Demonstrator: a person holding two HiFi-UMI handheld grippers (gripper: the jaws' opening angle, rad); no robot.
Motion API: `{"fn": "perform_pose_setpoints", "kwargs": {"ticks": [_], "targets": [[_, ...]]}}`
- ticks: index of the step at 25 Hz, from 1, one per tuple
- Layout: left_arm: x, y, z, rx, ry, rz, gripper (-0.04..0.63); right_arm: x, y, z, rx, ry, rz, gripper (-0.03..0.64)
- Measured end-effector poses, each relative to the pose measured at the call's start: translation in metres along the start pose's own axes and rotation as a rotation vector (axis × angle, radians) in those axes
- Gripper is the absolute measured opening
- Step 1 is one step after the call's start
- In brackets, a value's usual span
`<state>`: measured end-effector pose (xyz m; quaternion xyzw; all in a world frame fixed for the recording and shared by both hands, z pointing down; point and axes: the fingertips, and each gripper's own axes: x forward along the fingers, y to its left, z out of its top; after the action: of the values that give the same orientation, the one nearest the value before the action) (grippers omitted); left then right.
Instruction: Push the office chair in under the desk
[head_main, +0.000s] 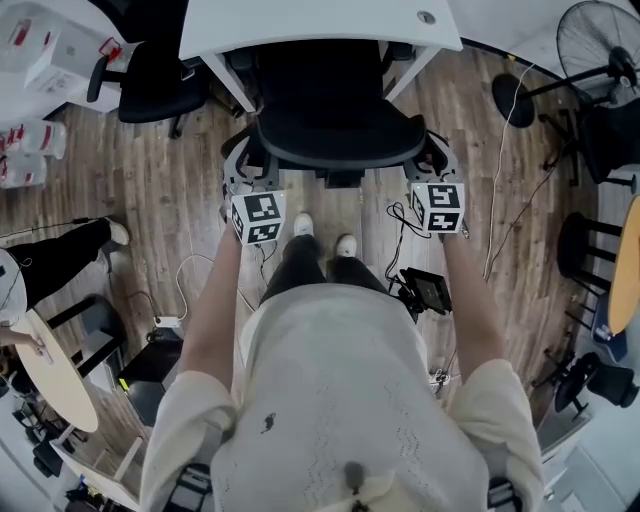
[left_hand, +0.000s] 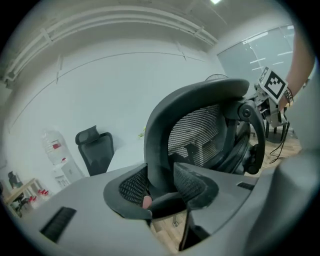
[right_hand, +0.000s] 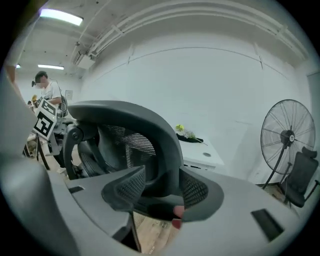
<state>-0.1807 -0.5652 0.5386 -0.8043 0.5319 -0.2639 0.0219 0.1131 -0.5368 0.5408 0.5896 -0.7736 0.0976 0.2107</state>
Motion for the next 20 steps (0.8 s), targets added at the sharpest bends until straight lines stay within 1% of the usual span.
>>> {"fn": "perform_pose_setpoints", "kwargs": {"ticks": [4, 7, 10, 15, 20], "targets": [[-0.021, -0.016, -0.002, -0.08, 0.006, 0.009, 0.144, -0.02, 0.006, -0.007, 0.063, -0.005, 0.058, 0.199], [-0.039, -0.034, 0.003, -0.114, -0.003, 0.015, 0.117, -0.039, 0.007, -0.017, 0.107, -0.005, 0.083, 0.17], [-0.048, -0.041, 0.003, -0.155, -0.014, 0.021, 0.084, -0.045, 0.016, -0.023, 0.127, -0.005, 0.112, 0.133], [-0.07, -0.059, 0.01, -0.174, -0.041, 0.024, 0.049, -0.063, 0.034, -0.023, 0.126, -0.028, 0.164, 0.083], [-0.091, -0.081, 0.015, -0.187, -0.071, 0.014, 0.024, -0.085, 0.044, -0.024, 0.101, -0.057, 0.191, 0.036]]}}
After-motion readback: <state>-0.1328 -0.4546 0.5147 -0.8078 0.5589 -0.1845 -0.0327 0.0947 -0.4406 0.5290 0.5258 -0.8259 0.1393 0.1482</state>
